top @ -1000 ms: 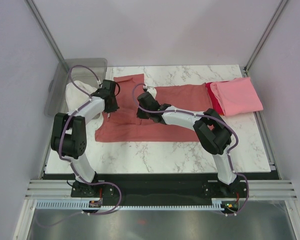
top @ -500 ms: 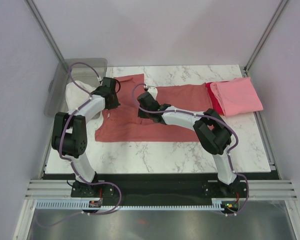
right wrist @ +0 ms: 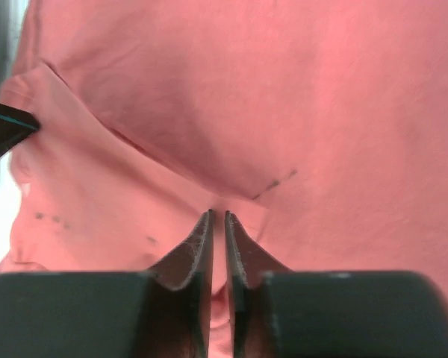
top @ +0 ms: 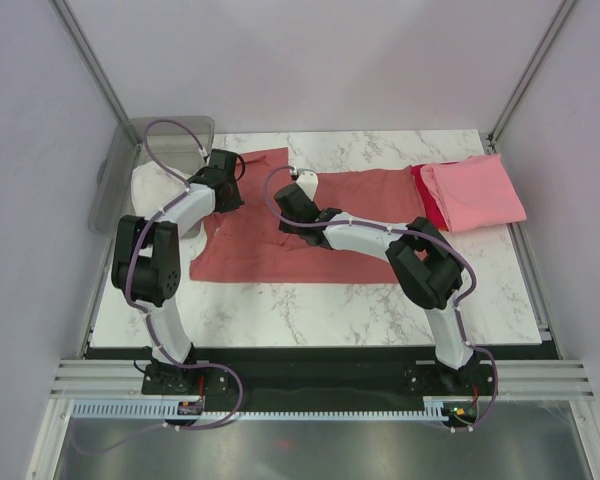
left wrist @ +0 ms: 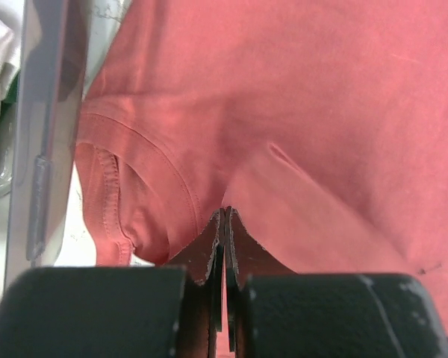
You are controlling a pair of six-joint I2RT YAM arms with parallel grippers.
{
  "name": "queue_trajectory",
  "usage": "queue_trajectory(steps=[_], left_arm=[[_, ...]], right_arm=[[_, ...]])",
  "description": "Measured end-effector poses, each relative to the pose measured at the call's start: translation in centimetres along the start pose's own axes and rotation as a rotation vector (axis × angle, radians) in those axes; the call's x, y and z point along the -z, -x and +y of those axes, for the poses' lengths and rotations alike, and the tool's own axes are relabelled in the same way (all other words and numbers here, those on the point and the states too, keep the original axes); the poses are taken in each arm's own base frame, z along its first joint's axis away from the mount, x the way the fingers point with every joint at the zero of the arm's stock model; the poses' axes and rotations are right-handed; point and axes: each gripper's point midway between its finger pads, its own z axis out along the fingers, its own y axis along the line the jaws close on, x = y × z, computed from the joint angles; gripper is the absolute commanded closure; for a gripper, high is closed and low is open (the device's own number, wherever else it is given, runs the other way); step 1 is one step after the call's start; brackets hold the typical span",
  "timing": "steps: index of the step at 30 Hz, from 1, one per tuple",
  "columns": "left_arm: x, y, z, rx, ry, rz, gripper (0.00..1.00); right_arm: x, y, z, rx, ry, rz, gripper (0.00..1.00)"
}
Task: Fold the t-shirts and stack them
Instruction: Fold the tshirt
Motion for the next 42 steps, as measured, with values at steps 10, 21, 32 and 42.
queue_trajectory(steps=[10,21,32,42], left_arm=[[-0.7,0.0,0.7,-0.003,0.044,-0.006,0.96],[-1.6,-0.5,0.9,-0.017,0.063,0.014,0.21],[8.2,1.7,-1.8,-0.016,-0.083,-0.170,0.00],[15.0,-5.8,-3.0,0.020,-0.311,-0.235,0.00]], right_arm=[[-0.9,1.2,0.1,0.062,-0.018,-0.034,0.82],[2.1,0.8,-2.6,0.120,-0.058,-0.008,0.67],[13.5,9.2,-15.1,-0.009,-0.135,-0.206,0.67],[15.3,-0.3,-23.5,0.051,-0.292,-0.109,0.67]])
